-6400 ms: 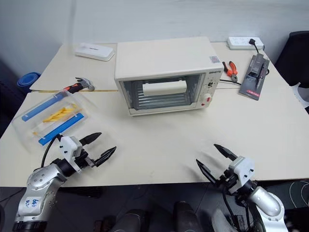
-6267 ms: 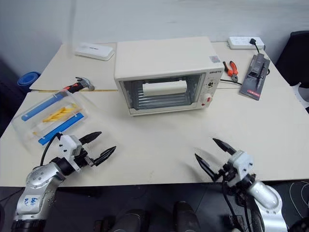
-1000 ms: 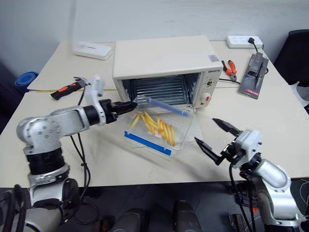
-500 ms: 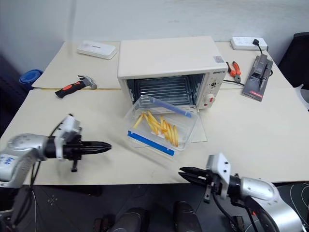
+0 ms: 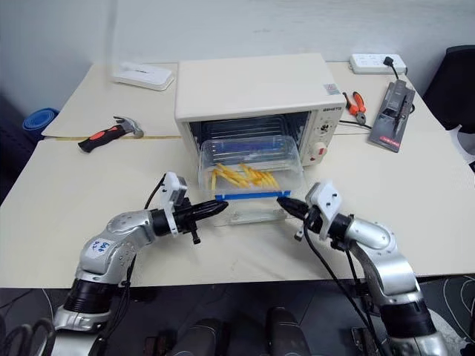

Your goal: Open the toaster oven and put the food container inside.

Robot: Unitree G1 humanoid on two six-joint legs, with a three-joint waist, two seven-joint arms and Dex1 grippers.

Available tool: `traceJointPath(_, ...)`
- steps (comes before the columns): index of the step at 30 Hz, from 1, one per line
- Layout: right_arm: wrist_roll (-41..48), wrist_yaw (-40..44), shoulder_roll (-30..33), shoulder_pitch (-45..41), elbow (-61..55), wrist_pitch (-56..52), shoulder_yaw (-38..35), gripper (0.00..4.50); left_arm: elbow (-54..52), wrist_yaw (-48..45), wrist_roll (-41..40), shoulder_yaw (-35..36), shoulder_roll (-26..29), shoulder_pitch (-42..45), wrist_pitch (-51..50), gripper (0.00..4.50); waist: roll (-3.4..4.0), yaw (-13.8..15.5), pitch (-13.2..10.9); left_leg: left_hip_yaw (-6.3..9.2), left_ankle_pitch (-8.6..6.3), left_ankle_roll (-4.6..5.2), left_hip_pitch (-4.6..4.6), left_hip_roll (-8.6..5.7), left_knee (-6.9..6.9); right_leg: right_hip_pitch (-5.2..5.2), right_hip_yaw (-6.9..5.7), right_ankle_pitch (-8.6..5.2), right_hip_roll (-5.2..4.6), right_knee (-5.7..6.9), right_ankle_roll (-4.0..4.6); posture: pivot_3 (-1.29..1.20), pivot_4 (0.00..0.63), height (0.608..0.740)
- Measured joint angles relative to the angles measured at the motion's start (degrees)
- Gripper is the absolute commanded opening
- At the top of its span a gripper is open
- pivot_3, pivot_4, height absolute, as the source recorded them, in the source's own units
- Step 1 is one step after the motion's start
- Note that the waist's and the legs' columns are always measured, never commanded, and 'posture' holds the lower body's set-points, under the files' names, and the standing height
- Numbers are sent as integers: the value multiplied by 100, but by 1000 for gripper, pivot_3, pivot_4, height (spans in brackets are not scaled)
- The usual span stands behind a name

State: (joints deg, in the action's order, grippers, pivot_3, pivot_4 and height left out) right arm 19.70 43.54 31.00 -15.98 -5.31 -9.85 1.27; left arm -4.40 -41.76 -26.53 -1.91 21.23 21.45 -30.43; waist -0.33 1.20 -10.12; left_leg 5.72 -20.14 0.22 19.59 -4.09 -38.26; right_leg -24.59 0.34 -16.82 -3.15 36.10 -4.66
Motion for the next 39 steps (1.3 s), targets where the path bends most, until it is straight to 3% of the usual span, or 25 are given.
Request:
traceJointPath(7, -641, -413, -753, -1185, 1490, 624, 98, 56, 996, 875, 402, 367, -556, 603, 783, 0, 0, -1, 0, 0, 5, -8, 0, -2, -2, -12, 0, 0, 1, 25, 1, 0, 150, 740)
traceJointPath(11, -811, -493, -888, -1543, 1970, 793, 89, 56, 1209, 801, 448, 417, -552, 735, 1120, 0, 1, -10, 2, 0, 5, -6, 62, -11, -25, -83, -1, 1, -8, 48, 2, 0, 150, 740)
traceJointPath(14, -506, -105, -732, -1388, 1737, 616, 21, 0, 1020, 282, 293, 446, -146, 540, 1121, 580, 1, -57, 2, 2, 3, -4, 83, -11, -47, -102, -4, 1, -10, 71, 2, 0, 150, 740)
traceJointPath(20, 379, 1297, 632, -360, 1053, 264, -795, 0, 152, -1419, -401, 1363, 1530, -800, 1114, 2346, 3, -101, 1, 2, -7, 9, 81, -11, -62, -78, -1, 0, -14, 46, 3, 0, 150, 740)
traceJointPath(27, -170, 2248, 1109, -432, 2952, 1540, -764, 0, -58, -3288, -1241, 2141, 2749, -1679, 1006, 4448, 9, -131, -3, -1, -7, 11, 63, -7, -59, -60, -3, -1, -14, 46, 6, 0, 150, 740)
traceJointPath(32, -304, 2708, 491, -1053, 4169, 2340, -599, 0, -500, -3482, -1655, 2157, 2858, -1657, 579, 4482, 16, -143, -6, -1, -8, 11, 65, -6, -58, -65, -3, -1, -14, 52, 6, 0, 150, 740)
traceJointPath(39, 324, 2917, -158, -1210, 3704, 2114, -726, 0, -601, -2493, -1681, 2315, 2158, -1495, 611, 4482, 18, -147, -7, -1, -10, 7, 74, -7, -64, -84, -2, -1, -13, 69, 6, 0, 150, 740)
